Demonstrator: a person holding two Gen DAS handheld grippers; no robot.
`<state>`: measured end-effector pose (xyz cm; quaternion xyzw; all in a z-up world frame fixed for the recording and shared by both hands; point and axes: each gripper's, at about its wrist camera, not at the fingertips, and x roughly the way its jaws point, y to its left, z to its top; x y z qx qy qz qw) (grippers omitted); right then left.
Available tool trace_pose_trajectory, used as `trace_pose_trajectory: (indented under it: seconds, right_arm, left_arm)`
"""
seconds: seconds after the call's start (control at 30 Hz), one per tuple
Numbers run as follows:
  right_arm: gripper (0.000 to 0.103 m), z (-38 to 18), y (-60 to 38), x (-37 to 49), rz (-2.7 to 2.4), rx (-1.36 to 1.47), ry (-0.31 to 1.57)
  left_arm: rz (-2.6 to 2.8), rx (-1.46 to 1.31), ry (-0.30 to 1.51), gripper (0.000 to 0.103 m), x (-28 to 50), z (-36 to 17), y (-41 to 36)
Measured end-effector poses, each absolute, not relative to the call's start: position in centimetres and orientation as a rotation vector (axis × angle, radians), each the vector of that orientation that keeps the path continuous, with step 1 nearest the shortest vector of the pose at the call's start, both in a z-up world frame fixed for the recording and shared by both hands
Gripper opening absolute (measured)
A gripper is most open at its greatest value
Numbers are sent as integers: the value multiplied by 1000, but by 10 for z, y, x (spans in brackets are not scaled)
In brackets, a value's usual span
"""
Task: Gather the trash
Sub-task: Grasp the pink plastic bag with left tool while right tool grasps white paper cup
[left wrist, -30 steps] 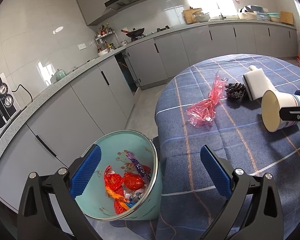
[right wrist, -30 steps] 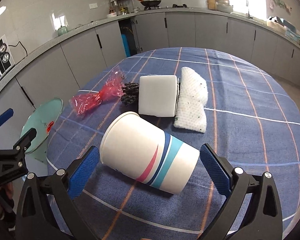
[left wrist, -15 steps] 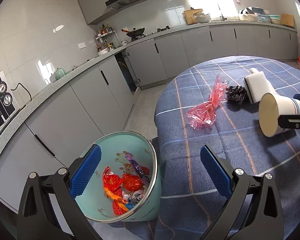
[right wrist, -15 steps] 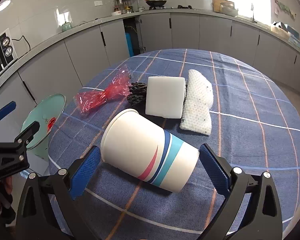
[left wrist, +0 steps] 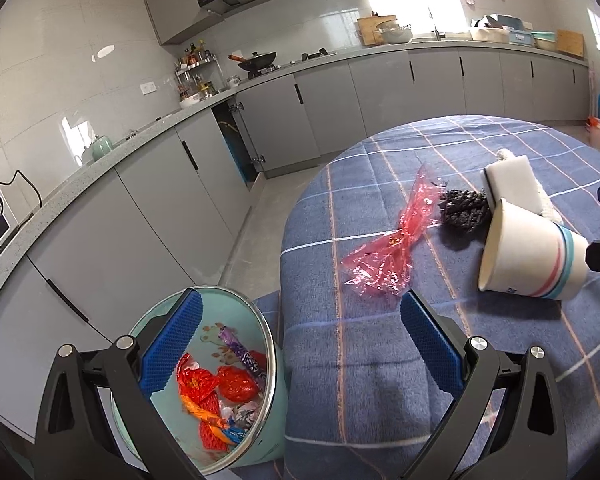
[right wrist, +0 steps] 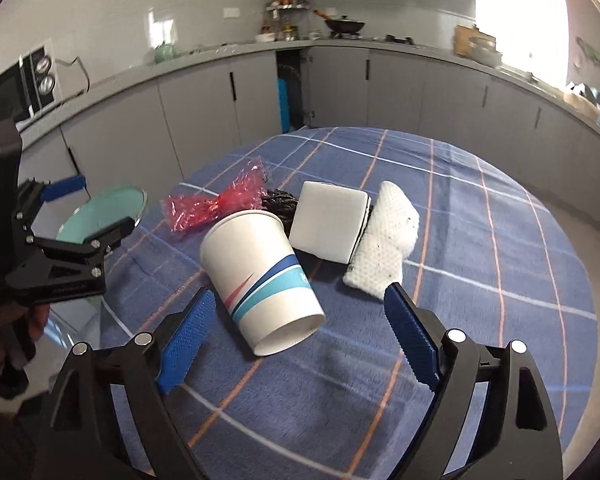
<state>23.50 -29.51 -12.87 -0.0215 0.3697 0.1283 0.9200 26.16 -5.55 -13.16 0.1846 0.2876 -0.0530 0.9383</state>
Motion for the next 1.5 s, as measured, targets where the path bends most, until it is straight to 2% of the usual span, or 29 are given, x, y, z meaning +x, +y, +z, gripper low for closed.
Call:
trace_pose_trajectory:
  seconds: [0.17,0.2,0.23,0.43,0.63,0.93,1.0,1.07,1.13,1.23,1.33,1.5]
  right_arm:
    - [85,-145,-280,258,344,-106,821]
    - [82,-150,-277,261,358,-113,842]
    - [63,-155,-273,263,393,-116,876]
    - [60,-143,-276,236,430,-60,801]
    - [60,-118,-326,218,128,6,658]
    - [60,-125,-359,227,49,72,661]
    - [60,-126,-360,230,42,82,661]
    - [61,-129,-369,230,29,100,663]
    - [61,-128,-373,233,24,112,668]
    - [61,-128,-370,236,21,112,668]
    - [61,-126,-365,238,24,105,670]
    - [61,-118,-352,239,47,100,652]
  left_arm:
    - [-70,343,605,98,272,-133,-43]
    - [-64,338,608,98,273,-133,-41]
    - [-59,336,608,98,274,-133,-40]
    - [-69,336,607,97,276,-131,-40]
    - [-132,369,612,97,289,-133,-71]
    - [-203,427,701,96,328,-152,-112]
    - [-226,417,731,90,333,-157,-114]
    - [-245,404,772,59,338,-163,-114]
    - [-262,412,787,54,337,-168,-115]
    - [-279,416,778,34,331,-169,-116]
    - [-277,406,757,28,325,-160,-113]
    - [-254,385,705,27,310,-139,-97]
